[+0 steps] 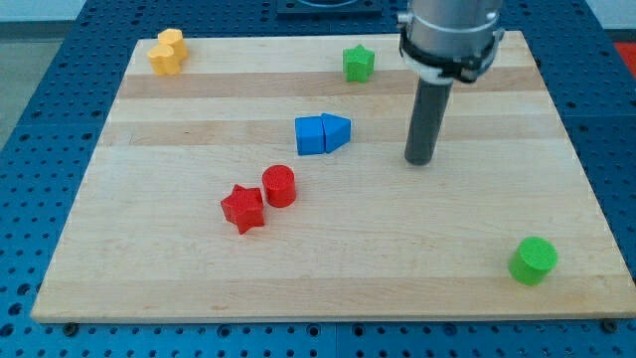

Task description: Push the green star to the right of the triangle

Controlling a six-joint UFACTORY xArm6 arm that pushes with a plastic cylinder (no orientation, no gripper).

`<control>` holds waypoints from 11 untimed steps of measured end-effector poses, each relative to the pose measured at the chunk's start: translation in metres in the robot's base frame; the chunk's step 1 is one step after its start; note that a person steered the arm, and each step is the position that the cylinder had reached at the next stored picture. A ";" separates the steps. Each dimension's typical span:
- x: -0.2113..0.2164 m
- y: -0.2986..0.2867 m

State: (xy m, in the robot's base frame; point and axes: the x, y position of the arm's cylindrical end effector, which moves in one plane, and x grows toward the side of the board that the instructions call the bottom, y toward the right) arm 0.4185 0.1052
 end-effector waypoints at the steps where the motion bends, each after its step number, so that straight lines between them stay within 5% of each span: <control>1: -0.049 -0.026; 3: -0.128 -0.130; 5: -0.194 -0.103; 9: -0.104 -0.001; 11: -0.059 0.005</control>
